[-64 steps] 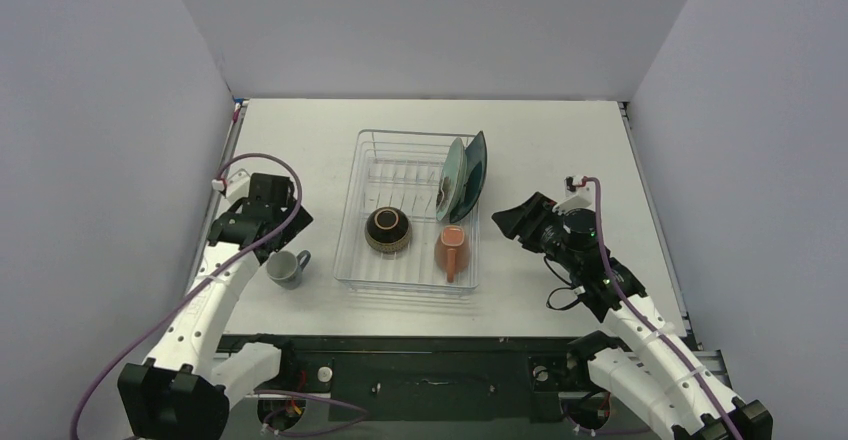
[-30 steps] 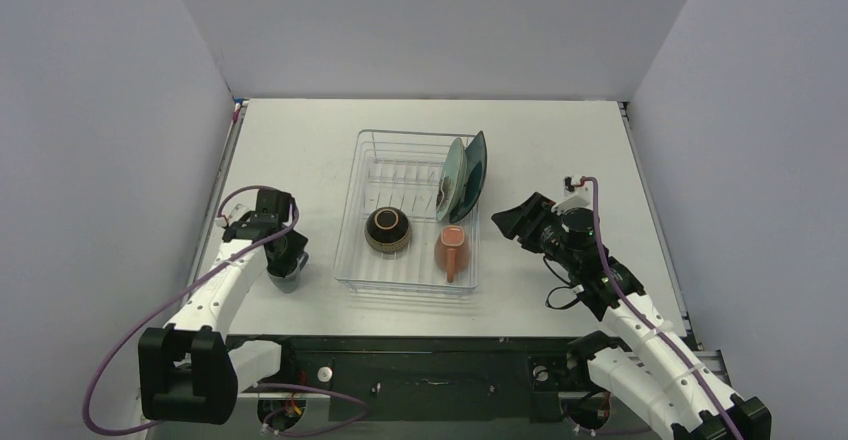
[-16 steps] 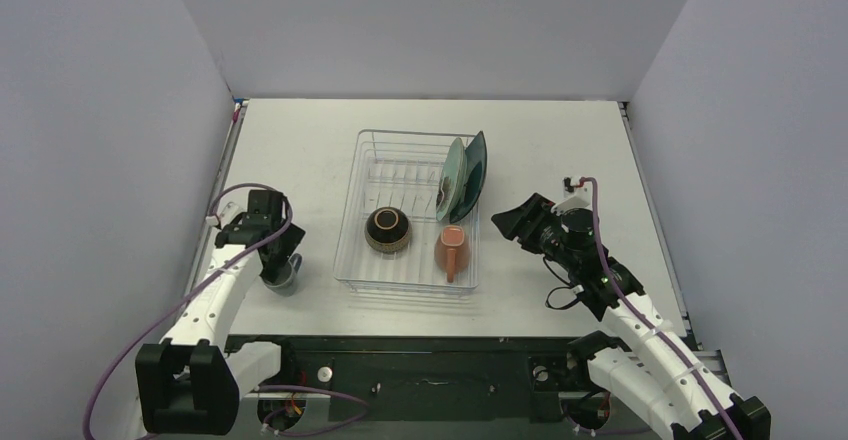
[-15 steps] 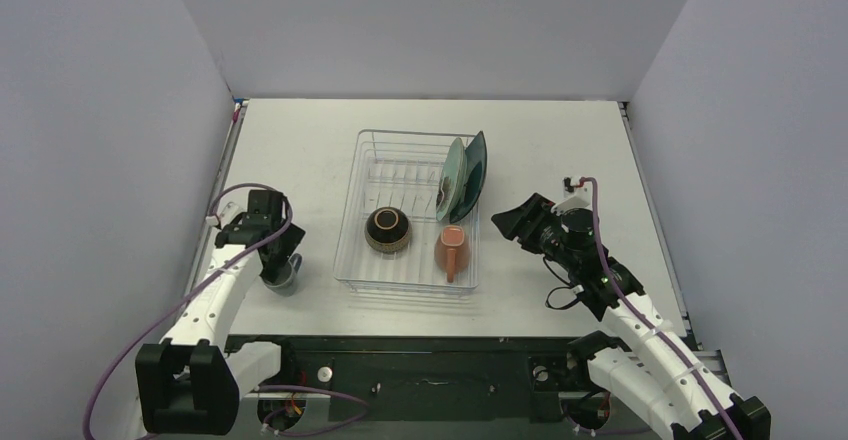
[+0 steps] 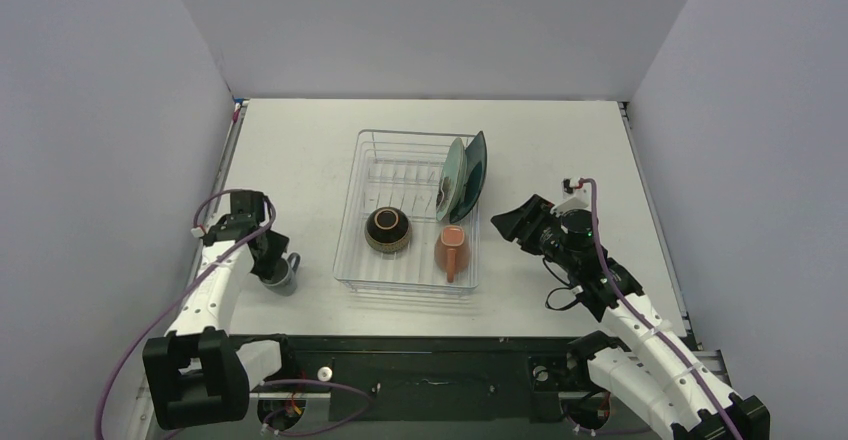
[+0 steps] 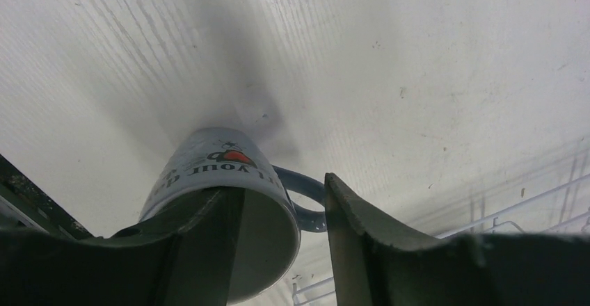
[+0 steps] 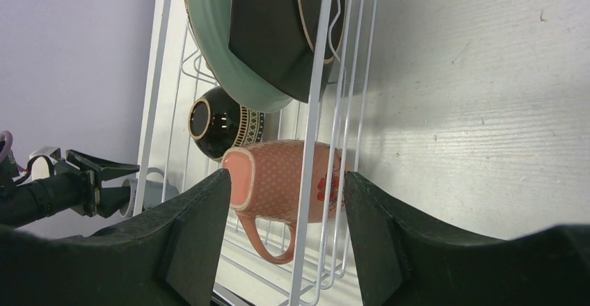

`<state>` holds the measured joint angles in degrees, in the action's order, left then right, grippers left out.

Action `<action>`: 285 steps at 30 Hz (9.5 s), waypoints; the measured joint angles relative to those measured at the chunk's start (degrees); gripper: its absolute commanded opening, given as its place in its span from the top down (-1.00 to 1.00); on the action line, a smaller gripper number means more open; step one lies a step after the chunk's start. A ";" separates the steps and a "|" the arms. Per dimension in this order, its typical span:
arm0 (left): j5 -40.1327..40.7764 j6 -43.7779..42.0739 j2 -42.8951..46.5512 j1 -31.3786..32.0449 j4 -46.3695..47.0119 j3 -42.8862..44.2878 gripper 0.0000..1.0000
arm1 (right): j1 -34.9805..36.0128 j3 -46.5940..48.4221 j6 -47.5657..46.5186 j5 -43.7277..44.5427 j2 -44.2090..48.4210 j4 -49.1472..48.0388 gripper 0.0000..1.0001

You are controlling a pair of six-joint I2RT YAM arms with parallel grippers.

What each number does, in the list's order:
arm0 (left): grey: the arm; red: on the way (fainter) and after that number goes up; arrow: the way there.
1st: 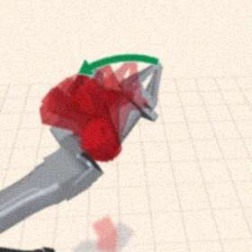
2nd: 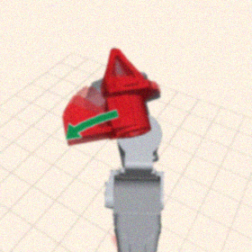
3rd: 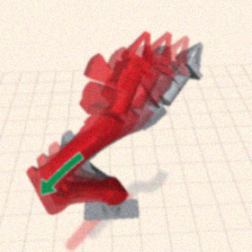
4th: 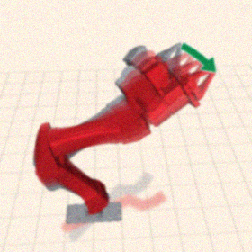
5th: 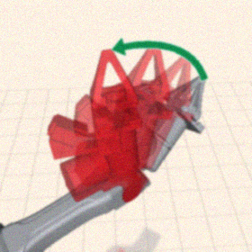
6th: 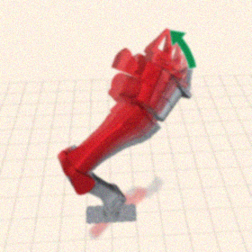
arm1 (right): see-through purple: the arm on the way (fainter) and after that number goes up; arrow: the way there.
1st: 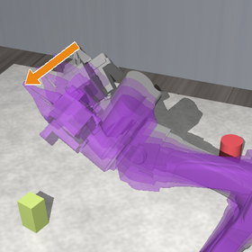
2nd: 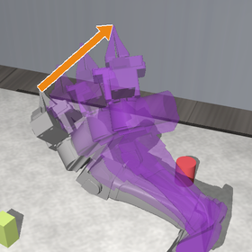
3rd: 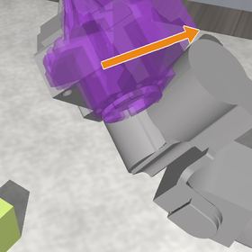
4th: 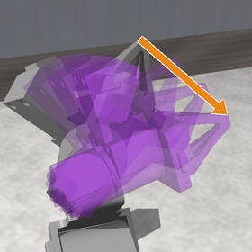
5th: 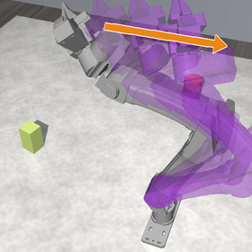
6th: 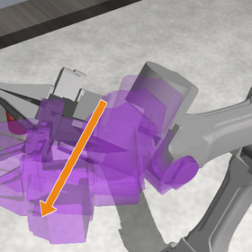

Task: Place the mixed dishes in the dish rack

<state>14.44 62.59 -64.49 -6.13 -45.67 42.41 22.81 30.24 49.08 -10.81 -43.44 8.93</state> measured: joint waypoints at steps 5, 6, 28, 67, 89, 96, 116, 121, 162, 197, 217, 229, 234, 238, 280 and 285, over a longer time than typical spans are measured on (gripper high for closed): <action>-1.25 0.26 -0.02 0.00 0.04 -1.18 0.71 | 0.00 -0.17 0.00 0.00 0.00 -0.02 -0.13; -1.36 0.20 0.11 0.02 0.07 -1.31 0.76 | 0.00 -0.17 0.00 0.00 0.00 -0.02 -0.13; -21.03 -17.92 5.35 0.83 5.77 14.67 1.00 | 1.60 -0.15 -0.02 -0.61 0.00 -0.72 -0.12; -63.17 -10.12 7.91 39.21 81.13 0.04 1.00 | 21.20 -0.15 7.17 -15.23 -3.48 -40.89 -0.42; -62.86 -4.44 6.97 42.47 89.77 -1.86 1.00 | 21.70 -1.05 13.84 -13.29 -6.08 -50.18 -0.29; -62.55 -4.15 6.97 42.64 90.77 -2.21 1.00 | 22.21 -1.11 14.67 -13.60 -7.04 -52.02 -0.11; -59.08 -6.82 7.63 42.82 86.58 -2.21 0.33 | 22.23 -1.46 15.56 -12.28 -7.02 -51.82 1.00; -56.98 -7.72 7.74 42.27 83.45 -2.21 -0.02 | 22.23 -2.12 17.27 -11.41 -7.04 -52.15 1.00; -20.65 -33.42 23.45 31.15 26.53 8.09 -0.93 | 34.56 24.70 3.67 20.09 -17.22 10.47 1.00; -16.37 -34.99 27.32 31.15 21.84 8.50 -0.93 | 45.38 57.22 -4.92 39.56 -58.66 39.95 1.00; -16.44 -34.73 26.60 31.17 21.88 6.80 -0.93 | 44.50 56.28 -6.36 37.29 -62.62 39.65 0.43; -17.05 -34.58 25.46 31.15 21.88 6.45 -0.93 | 44.35 54.95 -6.49 36.98 -63.28 37.86 0.20; -17.51 -34.51 25.29 31.15 21.88 6.40 -0.93 | 44.24 54.49 -6.62 36.94 -63.30 37.00 0.14; -17.75 -34.51 25.24 31.15 21.86 6.23 -0.93 | 43.95 53.99 -6.64 36.87 -63.47 36.30 0.07; -18.86 -33.05 21.62 31.15 22.82 8.15 -0.93 | 43.65 53.29 -11.82 41.44 -40.26 35.78 -0.58; -19.50 -31.87 19.91 31.17 22.86 8.15 -0.93 | 44.81 51.80 -10.71 40.44 -43.52 34.58 -0.56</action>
<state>-5.06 30.72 -44.58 25.04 -22.81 50.57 67.61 82.04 38.37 29.63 -86.96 43.51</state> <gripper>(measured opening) 0.966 0.783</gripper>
